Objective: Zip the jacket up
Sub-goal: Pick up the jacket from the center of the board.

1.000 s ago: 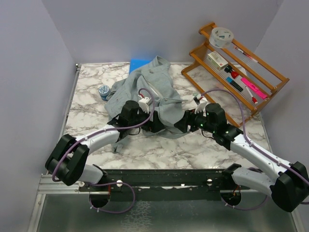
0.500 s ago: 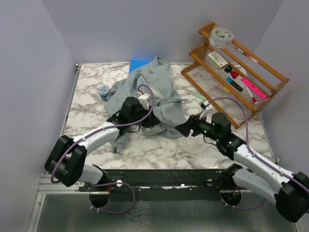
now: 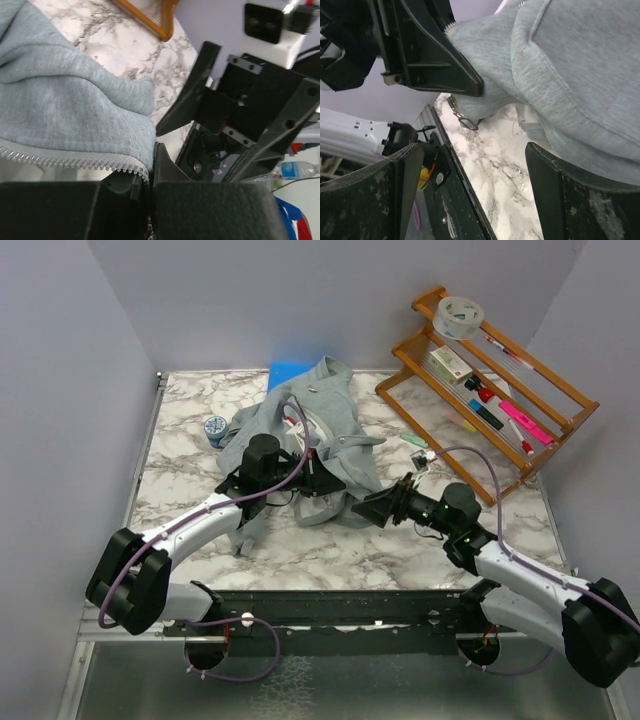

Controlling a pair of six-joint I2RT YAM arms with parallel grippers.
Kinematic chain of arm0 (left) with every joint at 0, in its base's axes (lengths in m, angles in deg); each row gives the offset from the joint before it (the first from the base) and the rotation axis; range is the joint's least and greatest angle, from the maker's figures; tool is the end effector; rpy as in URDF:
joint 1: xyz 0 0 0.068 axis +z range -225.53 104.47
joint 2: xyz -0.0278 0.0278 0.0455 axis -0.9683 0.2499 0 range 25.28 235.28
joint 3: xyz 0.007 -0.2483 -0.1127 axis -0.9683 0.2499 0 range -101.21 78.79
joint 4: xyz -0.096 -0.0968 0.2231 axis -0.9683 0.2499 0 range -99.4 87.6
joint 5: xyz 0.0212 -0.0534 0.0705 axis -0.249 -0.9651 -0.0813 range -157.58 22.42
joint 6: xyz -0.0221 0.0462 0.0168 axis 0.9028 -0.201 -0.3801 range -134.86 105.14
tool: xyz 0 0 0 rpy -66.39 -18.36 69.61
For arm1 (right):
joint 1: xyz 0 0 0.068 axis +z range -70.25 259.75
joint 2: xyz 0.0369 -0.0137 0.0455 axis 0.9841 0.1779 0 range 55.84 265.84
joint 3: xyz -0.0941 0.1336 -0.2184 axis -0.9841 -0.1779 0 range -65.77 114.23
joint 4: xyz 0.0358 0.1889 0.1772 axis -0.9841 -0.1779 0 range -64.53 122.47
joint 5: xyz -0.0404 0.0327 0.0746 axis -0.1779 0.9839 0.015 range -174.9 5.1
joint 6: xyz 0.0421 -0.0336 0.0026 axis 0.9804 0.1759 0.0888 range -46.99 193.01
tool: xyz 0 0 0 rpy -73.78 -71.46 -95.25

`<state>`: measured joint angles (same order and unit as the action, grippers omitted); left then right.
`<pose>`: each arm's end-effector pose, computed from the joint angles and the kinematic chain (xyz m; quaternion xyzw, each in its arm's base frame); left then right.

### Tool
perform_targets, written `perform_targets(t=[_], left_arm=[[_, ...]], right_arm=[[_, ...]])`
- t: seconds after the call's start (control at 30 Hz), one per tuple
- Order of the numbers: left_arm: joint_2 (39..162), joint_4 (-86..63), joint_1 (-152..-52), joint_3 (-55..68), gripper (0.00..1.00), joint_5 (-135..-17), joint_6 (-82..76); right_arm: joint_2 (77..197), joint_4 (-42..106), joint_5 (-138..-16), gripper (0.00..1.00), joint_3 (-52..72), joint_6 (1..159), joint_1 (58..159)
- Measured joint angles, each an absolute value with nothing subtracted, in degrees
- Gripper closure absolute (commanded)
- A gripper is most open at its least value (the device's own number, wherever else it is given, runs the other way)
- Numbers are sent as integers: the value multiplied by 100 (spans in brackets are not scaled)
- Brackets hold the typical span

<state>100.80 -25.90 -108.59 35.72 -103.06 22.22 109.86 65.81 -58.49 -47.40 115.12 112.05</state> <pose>0.2335 -0.1767 0.2599 0.1567 0.7665 -0.5286 0.3295 0.1648 0.1228 0.2288 -0.0977 0.7131 0.5390 0.4375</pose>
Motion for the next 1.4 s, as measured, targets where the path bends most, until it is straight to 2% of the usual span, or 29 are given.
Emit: perform_targets(t=[0.23,0.63,0.8,1.2,1.4], left_arm=[[10039,-3070,-10859,3574,100,-10733,2626],[10039,-3711,-10859,3692,100,-11012,2925],[10039,-3783,-10852,3727,100,-11021,2936],[10039,-3936,-10850,3802,100,-10973,2971],[10039,-3967,-10848,3804,100,-10857,2995]], right_arm=[[12083,7322,-4996,7,-4426,11761,11205],[12844,8096,-4666,9,-3949,11953,11205],[13095,8330,-4599,19,-3870,12102,11205],[13373,8540,-4498,34,-3667,12351,11281],[13558,8601,-4498,49,-3591,12401,11414]])
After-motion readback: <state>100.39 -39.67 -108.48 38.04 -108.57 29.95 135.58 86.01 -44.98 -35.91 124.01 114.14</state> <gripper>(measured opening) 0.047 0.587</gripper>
